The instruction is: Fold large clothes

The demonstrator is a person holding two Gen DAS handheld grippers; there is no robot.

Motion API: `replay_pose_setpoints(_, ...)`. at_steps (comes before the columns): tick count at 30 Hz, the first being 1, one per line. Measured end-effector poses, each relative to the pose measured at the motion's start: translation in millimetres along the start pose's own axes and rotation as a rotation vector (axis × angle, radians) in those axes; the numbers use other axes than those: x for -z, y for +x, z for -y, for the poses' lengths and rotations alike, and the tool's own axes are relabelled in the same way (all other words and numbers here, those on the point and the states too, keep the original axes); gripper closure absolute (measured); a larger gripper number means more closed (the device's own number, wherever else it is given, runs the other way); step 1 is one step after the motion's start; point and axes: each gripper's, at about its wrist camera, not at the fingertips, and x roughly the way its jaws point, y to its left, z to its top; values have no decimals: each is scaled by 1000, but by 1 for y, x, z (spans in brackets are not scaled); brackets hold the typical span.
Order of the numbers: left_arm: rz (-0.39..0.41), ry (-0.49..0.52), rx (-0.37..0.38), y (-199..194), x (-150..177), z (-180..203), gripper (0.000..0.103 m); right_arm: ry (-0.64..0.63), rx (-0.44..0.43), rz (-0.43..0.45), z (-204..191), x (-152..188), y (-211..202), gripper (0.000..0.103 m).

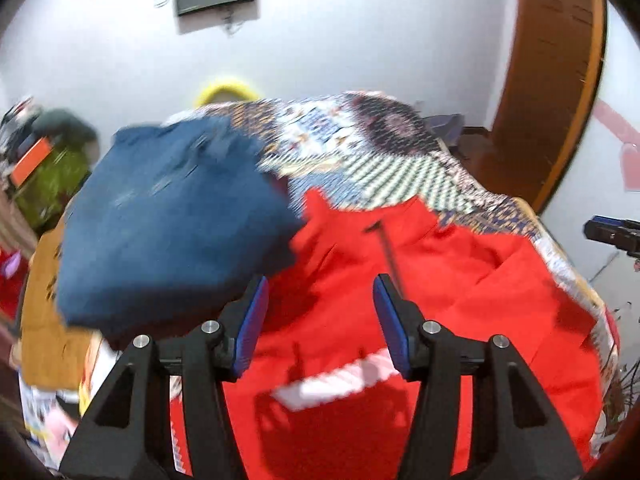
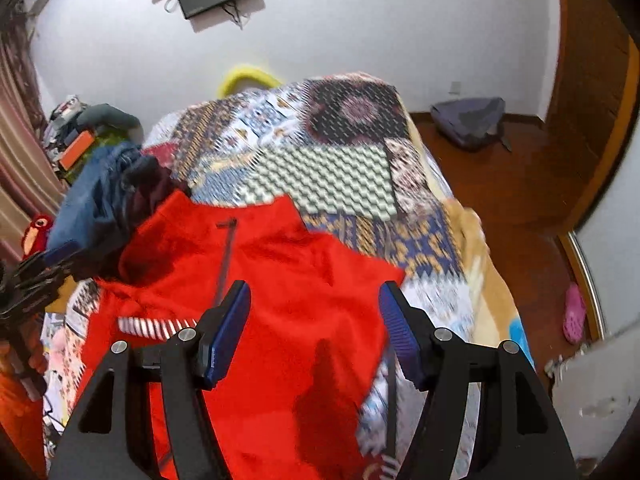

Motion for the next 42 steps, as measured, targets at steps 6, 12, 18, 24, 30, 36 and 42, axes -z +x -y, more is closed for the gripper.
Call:
replay_pose_setpoints(6, -74, -21, 60, 54, -56, 15, 49, 19, -65, -40, -5, -36, 40, 40)
replay_pose_setpoints(12, -215, -28, 20, 127, -88, 14, 49, 99, -77, -139, 6, -62, 107, 40)
replay_pose_setpoints(18, -317, 135, -136, 177, -88, 24, 49, 125, -106, -253, 0, -72, 175, 40)
replay_pose_setpoints(24, -370, 260, -237, 204, -66, 29, 61, 128, -52, -358, -2, -72, 245, 40)
replay_pose_setpoints(30, -310, 284, -246, 202, -58, 26, 89, 84, -60, -374, -7, -58, 266, 66)
replay_pose_setpoints(36, -269, 250, -183, 184, -62, 29, 94, 24, -94, -298, -19, -59, 216, 89)
replay_pose_setpoints(42, -183, 178, -103, 126, -67, 31, 95, -30, -117, -158, -35, -55, 126, 90)
